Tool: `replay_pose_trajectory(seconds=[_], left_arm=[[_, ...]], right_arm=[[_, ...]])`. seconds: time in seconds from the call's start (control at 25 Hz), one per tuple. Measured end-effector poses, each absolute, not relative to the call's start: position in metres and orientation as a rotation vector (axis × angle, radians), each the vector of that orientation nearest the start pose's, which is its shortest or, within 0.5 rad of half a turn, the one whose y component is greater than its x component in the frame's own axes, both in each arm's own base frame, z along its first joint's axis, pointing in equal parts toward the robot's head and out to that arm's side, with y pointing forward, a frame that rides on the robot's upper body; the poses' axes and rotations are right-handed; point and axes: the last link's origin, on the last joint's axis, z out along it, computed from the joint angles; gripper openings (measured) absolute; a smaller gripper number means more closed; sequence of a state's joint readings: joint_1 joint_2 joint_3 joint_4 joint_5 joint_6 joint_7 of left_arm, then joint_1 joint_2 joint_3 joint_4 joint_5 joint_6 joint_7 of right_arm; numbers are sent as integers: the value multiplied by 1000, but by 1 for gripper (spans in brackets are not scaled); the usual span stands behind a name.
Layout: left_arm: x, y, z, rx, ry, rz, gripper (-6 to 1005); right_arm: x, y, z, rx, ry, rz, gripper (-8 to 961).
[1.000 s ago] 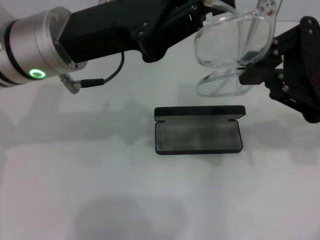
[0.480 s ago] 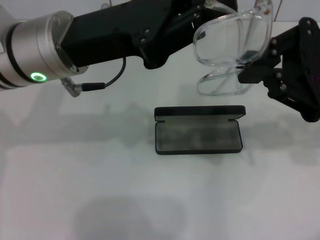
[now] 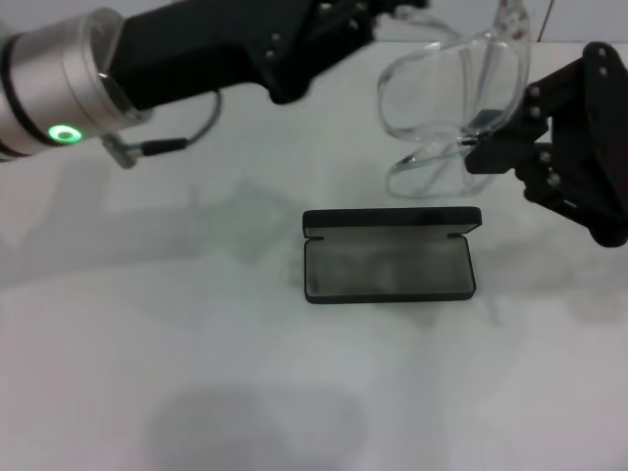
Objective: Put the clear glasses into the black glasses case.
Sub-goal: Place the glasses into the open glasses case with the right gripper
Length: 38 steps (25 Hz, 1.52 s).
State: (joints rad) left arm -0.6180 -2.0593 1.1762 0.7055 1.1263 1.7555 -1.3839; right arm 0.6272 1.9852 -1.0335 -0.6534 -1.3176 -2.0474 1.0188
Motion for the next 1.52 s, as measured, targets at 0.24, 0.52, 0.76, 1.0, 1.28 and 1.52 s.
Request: replay_pose_trajectory(seconds=[0.24,0.52,0.76,1.0,1.28,1.52], left_arm=[[-152,348,61,-2592,-151,-1484,73],[-196,348,114,-2504,-263,-1343,73],[-216,339,123,-2478,-314,-1296,72],[-220,337,123,-2464,-323,-1289,72],[-218,338,122,-2461,-315,-1298,72],[-220,337,119,-2455,-314,-1301,72]], right_arm=[[146,314,50,-2908,-381,1306,74],[124,322,57,-3172,-147,640,76],[87,333,56,-3224,35,150,78],[60,348,38,-3236,169,-263,80],[54,355,7,-3194,189,-601,82],[57,356,-13,-3164,113,-692,83]])
